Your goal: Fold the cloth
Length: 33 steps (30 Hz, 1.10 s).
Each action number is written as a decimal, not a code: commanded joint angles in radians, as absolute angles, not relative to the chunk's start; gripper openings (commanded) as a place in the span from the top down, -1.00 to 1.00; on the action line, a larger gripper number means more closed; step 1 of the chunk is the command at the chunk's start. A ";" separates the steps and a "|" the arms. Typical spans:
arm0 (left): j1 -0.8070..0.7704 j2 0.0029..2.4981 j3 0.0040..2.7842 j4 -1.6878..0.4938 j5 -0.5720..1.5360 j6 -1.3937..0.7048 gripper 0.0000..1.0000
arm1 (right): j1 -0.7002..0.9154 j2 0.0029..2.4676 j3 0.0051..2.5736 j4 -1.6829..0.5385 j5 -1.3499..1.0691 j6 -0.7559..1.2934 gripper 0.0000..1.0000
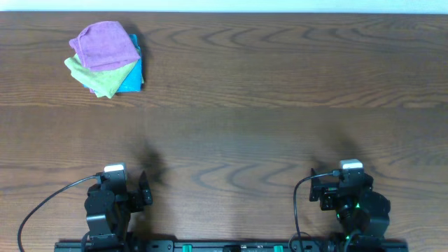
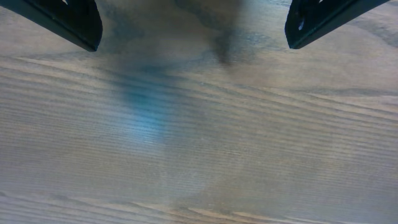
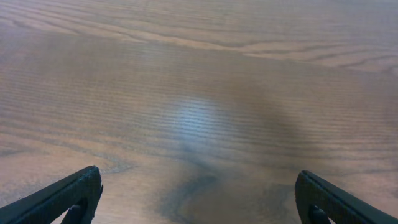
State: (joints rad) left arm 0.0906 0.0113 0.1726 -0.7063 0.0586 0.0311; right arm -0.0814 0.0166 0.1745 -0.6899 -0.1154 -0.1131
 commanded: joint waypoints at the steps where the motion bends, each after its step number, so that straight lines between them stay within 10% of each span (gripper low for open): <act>1: 0.091 0.004 0.161 -0.731 0.044 0.041 -0.90 | -0.091 0.005 0.161 -0.710 -0.109 -0.131 -0.99; 33: 0.091 0.004 0.161 -0.731 0.044 0.041 -0.90 | -0.091 0.005 0.162 -0.733 -0.086 -0.102 -0.99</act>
